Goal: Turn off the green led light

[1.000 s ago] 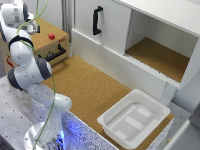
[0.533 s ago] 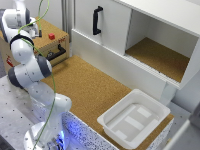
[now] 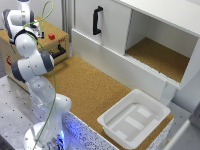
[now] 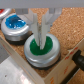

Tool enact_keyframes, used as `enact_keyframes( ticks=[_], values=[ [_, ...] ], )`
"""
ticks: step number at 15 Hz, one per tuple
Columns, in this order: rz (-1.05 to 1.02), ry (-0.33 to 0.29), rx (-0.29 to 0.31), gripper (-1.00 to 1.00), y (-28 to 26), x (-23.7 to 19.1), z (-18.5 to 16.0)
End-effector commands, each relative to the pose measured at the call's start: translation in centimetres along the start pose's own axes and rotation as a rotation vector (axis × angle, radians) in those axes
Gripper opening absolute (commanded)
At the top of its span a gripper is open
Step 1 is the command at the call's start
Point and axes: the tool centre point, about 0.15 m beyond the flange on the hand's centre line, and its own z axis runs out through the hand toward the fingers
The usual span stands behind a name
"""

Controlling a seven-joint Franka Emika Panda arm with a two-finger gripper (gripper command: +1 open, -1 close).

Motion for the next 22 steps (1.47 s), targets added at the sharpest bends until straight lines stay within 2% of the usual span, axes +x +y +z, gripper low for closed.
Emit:
enact_keyframes(
  ticks=[1, 2, 3, 4, 6, 10, 13, 20, 21, 22],
  values=[
    [-0.054, -0.06, -0.145, -1.0, -2.7, 1.1, -8.0],
    [-0.073, -0.068, -0.178, 1.0, -2.6, 1.8, -8.8],
    [-0.057, -0.074, -0.187, 1.0, -2.2, 2.7, -9.2],
    [-0.056, -0.099, -0.221, 1.0, -1.4, 4.2, -8.9],
    [-0.039, -0.11, -0.22, 1.0, -0.2, 6.0, -8.1],
    [0.085, -0.076, -0.162, 1.0, 3.2, 7.5, -7.7],
    [0.235, -0.031, -0.094, 1.0, 7.2, 7.0, -8.2],
    [0.47, 0.066, -0.09, 1.0, 16.7, 2.7, -6.0],
    [0.483, 0.084, -0.073, 1.0, 17.5, 1.9, -5.5],
    [0.493, 0.097, -0.1, 1.0, 18.0, 1.1, -5.1]
  ],
)
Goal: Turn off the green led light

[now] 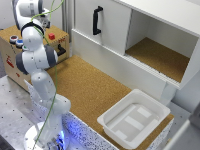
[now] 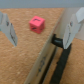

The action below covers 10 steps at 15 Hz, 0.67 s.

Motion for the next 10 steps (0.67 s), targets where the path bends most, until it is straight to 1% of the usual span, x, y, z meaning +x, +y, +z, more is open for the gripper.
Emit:
enact_keyframes(
  ticks=[1, 4, 6, 7, 8, 9, 10],
  values=[
    [0.133, 0.097, 0.026, 1.0, 6.3, -2.1, 2.8],
    [0.196, 0.142, 0.062, 1.0, 7.5, -3.4, 5.2],
    [0.226, 0.183, 0.131, 1.0, 8.0, -3.5, 6.9],
    [0.244, 0.198, 0.152, 1.0, 8.2, -3.5, 7.5],
    [0.244, 0.196, 0.199, 1.0, 7.9, -3.3, 8.9],
    [0.228, 0.189, 0.198, 1.0, 7.4, -3.1, 10.0],
    [0.222, 0.191, 0.211, 1.0, 6.9, -3.0, 11.1]
  ],
)
